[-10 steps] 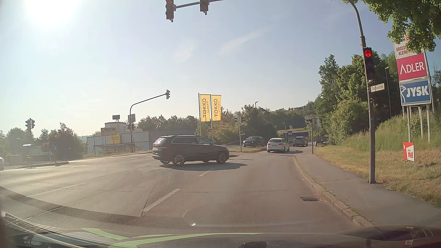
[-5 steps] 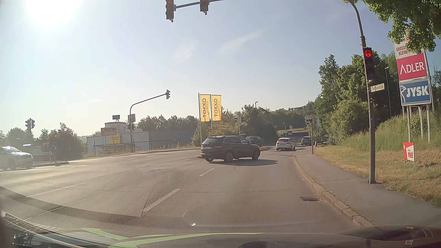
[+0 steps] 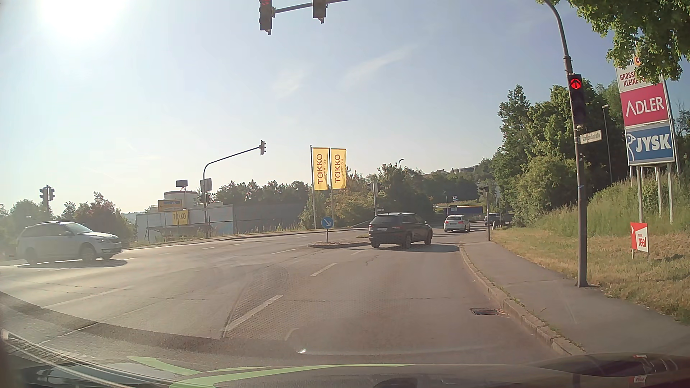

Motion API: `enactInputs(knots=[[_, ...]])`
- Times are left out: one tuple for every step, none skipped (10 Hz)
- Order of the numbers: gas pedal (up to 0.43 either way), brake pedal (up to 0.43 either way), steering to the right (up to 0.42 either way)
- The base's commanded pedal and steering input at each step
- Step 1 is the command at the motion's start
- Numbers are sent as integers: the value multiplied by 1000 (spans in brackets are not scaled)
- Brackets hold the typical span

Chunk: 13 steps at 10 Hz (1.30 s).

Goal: Follow the waypoints while adhering to traffic rules and regulations

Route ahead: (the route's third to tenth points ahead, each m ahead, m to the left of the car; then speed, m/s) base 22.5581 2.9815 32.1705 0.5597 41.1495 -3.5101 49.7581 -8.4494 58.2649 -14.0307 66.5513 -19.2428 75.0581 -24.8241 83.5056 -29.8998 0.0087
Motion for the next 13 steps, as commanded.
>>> enactInputs(knots=[[0, 317, 44], [0, 317, 44], [0, 317, 44], [0, 317, 44], [0, 317, 44], [0, 317, 44], [0, 317, 44], [0, 317, 44], [0, 311, 44], [0, 311, 44], [0, 317, 44], [0, 317, 44], [0, 317, 44]])
